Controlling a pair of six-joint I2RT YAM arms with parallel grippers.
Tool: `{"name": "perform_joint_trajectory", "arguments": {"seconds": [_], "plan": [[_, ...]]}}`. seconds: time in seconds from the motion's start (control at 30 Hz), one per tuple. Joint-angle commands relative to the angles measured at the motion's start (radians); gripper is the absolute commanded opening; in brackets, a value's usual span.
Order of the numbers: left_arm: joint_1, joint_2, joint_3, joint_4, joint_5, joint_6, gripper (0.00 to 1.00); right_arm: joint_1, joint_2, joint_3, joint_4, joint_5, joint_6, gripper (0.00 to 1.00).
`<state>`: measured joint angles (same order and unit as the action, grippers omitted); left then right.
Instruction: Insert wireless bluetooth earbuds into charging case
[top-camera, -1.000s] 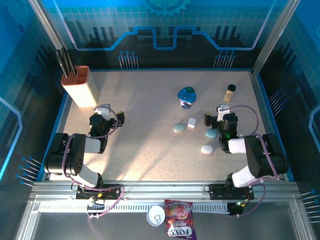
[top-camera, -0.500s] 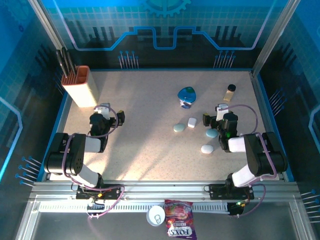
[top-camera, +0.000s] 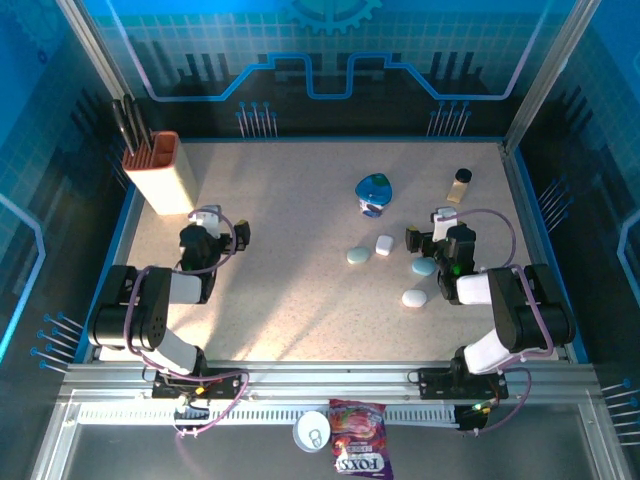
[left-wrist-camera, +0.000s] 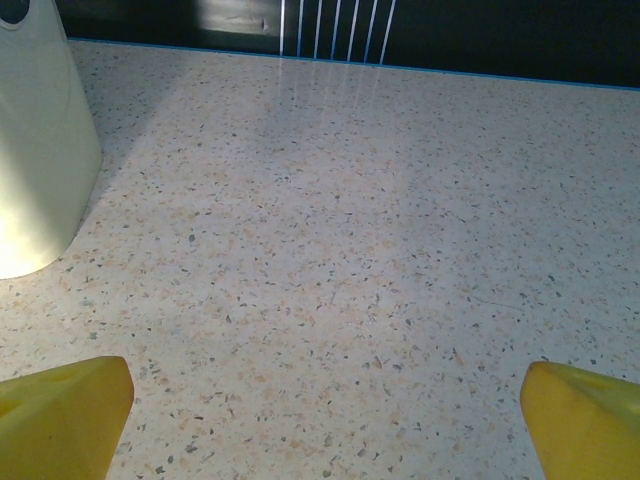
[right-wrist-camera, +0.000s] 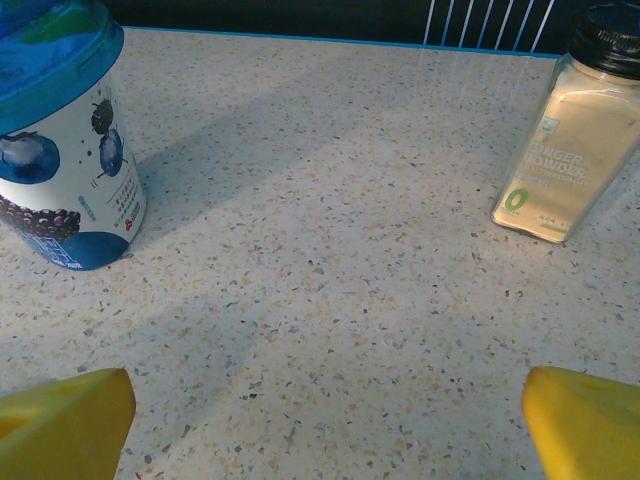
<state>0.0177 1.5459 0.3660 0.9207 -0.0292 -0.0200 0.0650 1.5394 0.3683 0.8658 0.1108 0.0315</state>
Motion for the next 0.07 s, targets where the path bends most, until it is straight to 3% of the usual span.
{"name": "perform_joint_trajectory", "arguments": {"seconds": [0.0,0.03], "plan": [[-0.004,0.006,0.021,-0.004,0.017,0.018,0.99,-0.011,0.001,0.019,0.048,-0.009,-0.019,1.00],[-0.004,0.007,0.021,0.000,0.017,0.018,0.99,-0.011,0.001,0.017,0.048,-0.008,-0.019,1.00]]}}
